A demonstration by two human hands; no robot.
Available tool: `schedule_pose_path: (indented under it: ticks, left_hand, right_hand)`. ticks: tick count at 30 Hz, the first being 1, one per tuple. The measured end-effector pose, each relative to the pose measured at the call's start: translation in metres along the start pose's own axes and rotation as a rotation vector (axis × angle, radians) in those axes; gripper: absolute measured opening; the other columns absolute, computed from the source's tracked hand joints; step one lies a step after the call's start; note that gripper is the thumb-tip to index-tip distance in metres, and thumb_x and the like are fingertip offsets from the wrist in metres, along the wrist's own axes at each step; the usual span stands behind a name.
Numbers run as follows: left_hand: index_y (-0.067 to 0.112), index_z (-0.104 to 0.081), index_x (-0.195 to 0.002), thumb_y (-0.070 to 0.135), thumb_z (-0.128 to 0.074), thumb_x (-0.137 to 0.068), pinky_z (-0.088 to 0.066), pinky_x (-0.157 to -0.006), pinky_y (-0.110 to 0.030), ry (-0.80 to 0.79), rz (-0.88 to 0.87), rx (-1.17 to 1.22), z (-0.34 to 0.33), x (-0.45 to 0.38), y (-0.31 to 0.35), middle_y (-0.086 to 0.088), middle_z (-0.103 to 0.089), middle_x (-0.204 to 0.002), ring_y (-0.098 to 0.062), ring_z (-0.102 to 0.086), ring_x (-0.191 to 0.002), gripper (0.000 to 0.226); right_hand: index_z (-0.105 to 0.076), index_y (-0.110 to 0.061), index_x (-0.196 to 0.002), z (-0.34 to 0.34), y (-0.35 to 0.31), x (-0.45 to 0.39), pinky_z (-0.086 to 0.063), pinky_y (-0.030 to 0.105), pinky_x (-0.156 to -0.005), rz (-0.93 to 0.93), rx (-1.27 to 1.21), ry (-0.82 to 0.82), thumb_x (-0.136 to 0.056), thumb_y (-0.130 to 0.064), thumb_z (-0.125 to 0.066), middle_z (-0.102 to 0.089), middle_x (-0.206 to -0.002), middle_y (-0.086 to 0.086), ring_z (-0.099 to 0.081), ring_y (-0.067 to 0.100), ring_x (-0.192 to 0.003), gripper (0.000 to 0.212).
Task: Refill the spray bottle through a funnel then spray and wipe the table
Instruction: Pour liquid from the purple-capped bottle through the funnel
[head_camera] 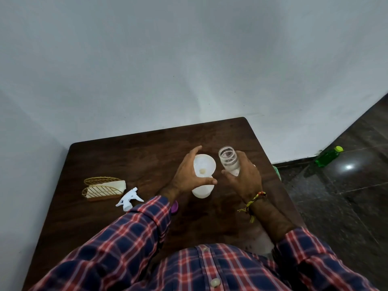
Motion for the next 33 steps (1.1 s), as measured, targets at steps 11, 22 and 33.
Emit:
schedule_pose_path:
  ticks: [11, 22, 33]
  left_hand:
    - [0.025, -0.049, -0.135, 0.058, -0.030, -0.095, -0.046, -0.101, -0.042, 0.320, 0.193, 0.202, 0.039, 0.032, -0.055, 0.000, -0.056, -0.132, -0.017, -0.057, -0.117, 0.056]
    - [0.023, -0.044, -0.140, 0.039, -0.078, -0.075, -0.037, -0.111, -0.042, -0.320, 0.385, -0.526, -0.032, 0.089, -0.151, -0.007, -0.040, -0.146, -0.026, -0.040, -0.132, 0.075]
    - [0.019, -0.054, -0.129, 0.035, -0.066, -0.086, -0.044, -0.091, -0.027, 0.207, 0.472, -0.193, 0.027, 0.105, -0.123, -0.005, -0.048, -0.124, -0.020, -0.053, -0.112, 0.048]
  right_hand:
    - [-0.062, -0.013, -0.109, 0.030, 0.038, 0.022, -0.058, 0.037, -0.079, -0.198, -0.471, 0.236, -0.066, -0.024, -0.088, -0.072, -0.097, -0.002, -0.069, 0.012, -0.088, 0.051]
    - [-0.061, -0.013, -0.107, 0.021, 0.031, 0.049, -0.058, 0.043, -0.078, -0.199, -0.461, 0.225, -0.066, -0.028, -0.088, -0.072, -0.100, 0.001, -0.069, 0.017, -0.090, 0.051]
    - [-0.061, -0.013, -0.115, -0.009, -0.017, 0.080, -0.057, 0.035, -0.082, 0.005, -0.331, -0.047, -0.068, -0.026, -0.088, -0.070, -0.106, -0.006, -0.067, 0.007, -0.095, 0.056]
Point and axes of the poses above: each hand's wrist, its own x-axis away from the middle knuckle, its own z-axis out of the back of the hand, y = z × x, the point moved 10 cm from there along -x, towards the middle knuckle
